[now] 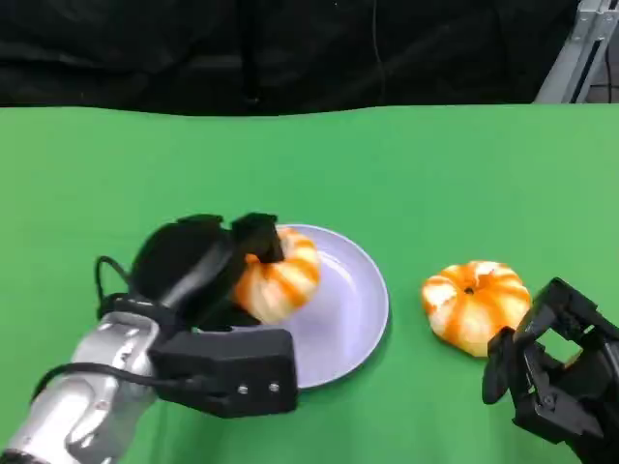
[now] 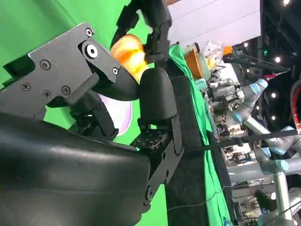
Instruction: Grasp the bread from the table and place it into the plate.
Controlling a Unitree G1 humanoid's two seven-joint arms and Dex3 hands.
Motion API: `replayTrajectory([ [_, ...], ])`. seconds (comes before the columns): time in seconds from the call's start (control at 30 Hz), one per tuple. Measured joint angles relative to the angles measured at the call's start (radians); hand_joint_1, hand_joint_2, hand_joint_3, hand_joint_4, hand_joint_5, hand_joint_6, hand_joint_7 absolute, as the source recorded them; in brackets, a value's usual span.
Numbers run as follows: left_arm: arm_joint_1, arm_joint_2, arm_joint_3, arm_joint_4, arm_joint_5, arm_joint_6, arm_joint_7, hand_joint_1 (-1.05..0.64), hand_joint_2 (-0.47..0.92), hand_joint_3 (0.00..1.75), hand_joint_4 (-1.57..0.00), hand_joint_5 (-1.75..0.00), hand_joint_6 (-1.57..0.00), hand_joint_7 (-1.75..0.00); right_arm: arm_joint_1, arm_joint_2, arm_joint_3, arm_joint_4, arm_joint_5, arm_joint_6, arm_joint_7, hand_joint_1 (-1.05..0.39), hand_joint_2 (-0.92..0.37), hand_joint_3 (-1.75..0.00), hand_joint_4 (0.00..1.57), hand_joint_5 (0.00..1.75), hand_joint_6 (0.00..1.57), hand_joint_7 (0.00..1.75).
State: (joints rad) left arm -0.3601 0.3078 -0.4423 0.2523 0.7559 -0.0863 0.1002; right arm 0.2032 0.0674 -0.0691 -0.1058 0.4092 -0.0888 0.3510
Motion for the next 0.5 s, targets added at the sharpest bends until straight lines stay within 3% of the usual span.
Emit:
replayTrajectory([
  [0.13, -0.035, -0.022, -0.021, 0.013, 0.003, -0.003, -0.035, -0.07, 0.92, 0.21, -0.66, -1.75, -0.54, -1.64, 0.0, 0.001, 0.002, -0.001, 0.001, 0.0, 0.0, -0.14, -0.49, -1.24, 0.89, 1.75, 0.7, 1.65],
  [0.23, -0.069, -0.038, -0.026, 0.039, 0.003, 0.0, -0.051, -0.05, 0.92, 0.23, -0.67, -1.75, -0.62, -1.52, 0.001, 0.001, 0.002, -0.001, 0.001, 0.0, 0.0, -0.14, -0.48, -1.23, 0.88, 1.75, 0.7, 1.64],
  [0.27, -0.077, -0.043, -0.027, 0.048, 0.004, 0.001, -0.053, -0.05, 0.92, 0.21, -0.72, -1.62, -0.75, -1.22, 0.002, 0.002, 0.003, -0.001, 0.001, 0.0, 0.0, -0.14, -0.49, -1.23, 0.88, 1.75, 0.7, 1.64],
  [0.37, -0.094, -0.048, -0.03, 0.073, 0.004, 0.0, -0.056, -0.1, 0.92, 0.14, -0.78, -1.36, -0.97, -0.65, 0.004, 0.002, 0.003, -0.002, 0.0, 0.0, -0.001, -0.15, -0.48, -1.23, 0.89, 1.75, 0.7, 1.65],
  [0.4, -0.096, -0.048, -0.03, 0.08, 0.002, -0.002, -0.056, -0.31, 0.92, 0.08, -0.83, -0.97, -1.02, -0.35, 0.004, 0.002, 0.003, -0.002, 0.0, -0.001, -0.001, -0.15, -0.48, -1.23, 0.89, 1.75, 0.7, 1.65],
  [0.47, -0.097, -0.046, -0.035, 0.088, 0.012, -0.007, -0.056, -0.55, 0.92, 0.09, -0.88, -0.46, -1.03, -0.1, 0.005, 0.003, 0.003, -0.002, 0.0, -0.001, -0.002, -0.15, -0.48, -1.23, 0.89, 1.75, 0.69, 1.65],
  [0.5, -0.097, -0.042, -0.04, 0.089, 0.027, -0.01, -0.056, -0.79, 0.92, 0.18, -0.67, -0.19, -0.84, -0.04, 0.006, 0.003, 0.004, -0.003, 0.0, -0.001, -0.002, -0.16, -0.47, -1.23, 0.89, 1.75, 0.69, 1.65],
])
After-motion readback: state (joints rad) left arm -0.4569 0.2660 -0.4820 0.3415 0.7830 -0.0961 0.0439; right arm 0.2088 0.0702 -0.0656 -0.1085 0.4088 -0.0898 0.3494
